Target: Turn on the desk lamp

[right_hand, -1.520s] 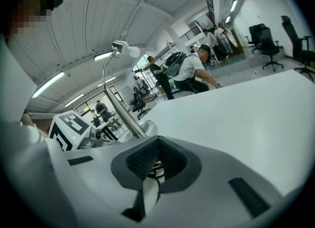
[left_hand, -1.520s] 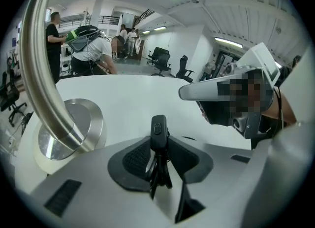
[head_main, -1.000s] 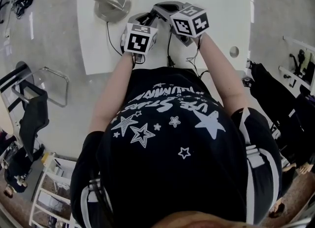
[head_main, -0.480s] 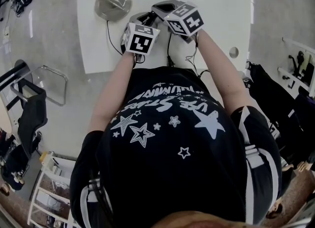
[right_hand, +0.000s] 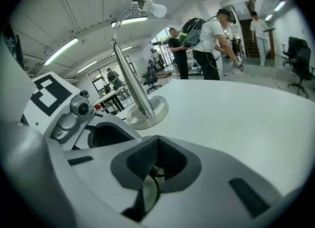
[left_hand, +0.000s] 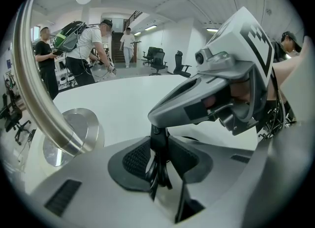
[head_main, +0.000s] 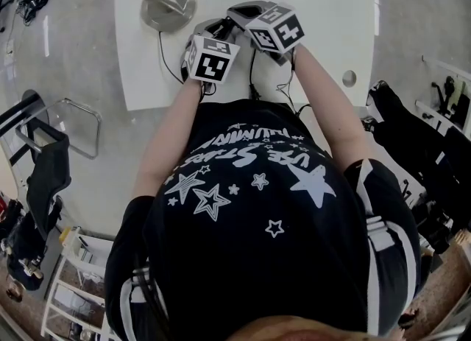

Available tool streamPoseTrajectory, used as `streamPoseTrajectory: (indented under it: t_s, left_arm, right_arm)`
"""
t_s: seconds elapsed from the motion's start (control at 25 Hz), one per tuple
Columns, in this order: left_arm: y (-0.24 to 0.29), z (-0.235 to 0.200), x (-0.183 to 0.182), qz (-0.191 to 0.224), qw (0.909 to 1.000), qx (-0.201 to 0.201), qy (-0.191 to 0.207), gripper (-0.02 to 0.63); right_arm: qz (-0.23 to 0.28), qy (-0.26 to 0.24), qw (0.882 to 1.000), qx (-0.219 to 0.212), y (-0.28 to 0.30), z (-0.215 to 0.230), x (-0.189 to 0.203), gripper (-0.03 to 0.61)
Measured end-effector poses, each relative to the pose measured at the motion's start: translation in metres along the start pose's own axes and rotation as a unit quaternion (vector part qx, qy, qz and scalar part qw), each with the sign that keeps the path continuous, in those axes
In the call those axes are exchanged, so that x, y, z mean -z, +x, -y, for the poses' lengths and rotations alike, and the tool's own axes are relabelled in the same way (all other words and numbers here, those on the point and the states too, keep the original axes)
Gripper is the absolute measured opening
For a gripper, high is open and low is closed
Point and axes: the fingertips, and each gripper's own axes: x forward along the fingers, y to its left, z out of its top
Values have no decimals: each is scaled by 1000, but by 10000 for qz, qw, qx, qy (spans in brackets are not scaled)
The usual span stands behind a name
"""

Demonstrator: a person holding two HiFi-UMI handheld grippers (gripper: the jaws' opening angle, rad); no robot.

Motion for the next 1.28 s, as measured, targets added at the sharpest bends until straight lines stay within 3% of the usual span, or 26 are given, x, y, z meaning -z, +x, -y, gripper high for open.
streamPoseTrajectory:
  t_s: [0.32, 0.92, 1.28]
  left_arm:
    - [0, 2, 1, 29, 10000, -44, 43, 126]
    - [0, 2, 3, 86, 9999, -53, -13, 127]
    - [-7, 0, 2, 311, 9994, -157, -1, 127]
  right_arm:
    - [-65, 42, 9995, 301, -2, 14, 4, 5]
    - [88, 433, 9990, 118, -4, 14, 6, 6]
    - [276, 279, 9991, 138, -9, 6, 3, 5]
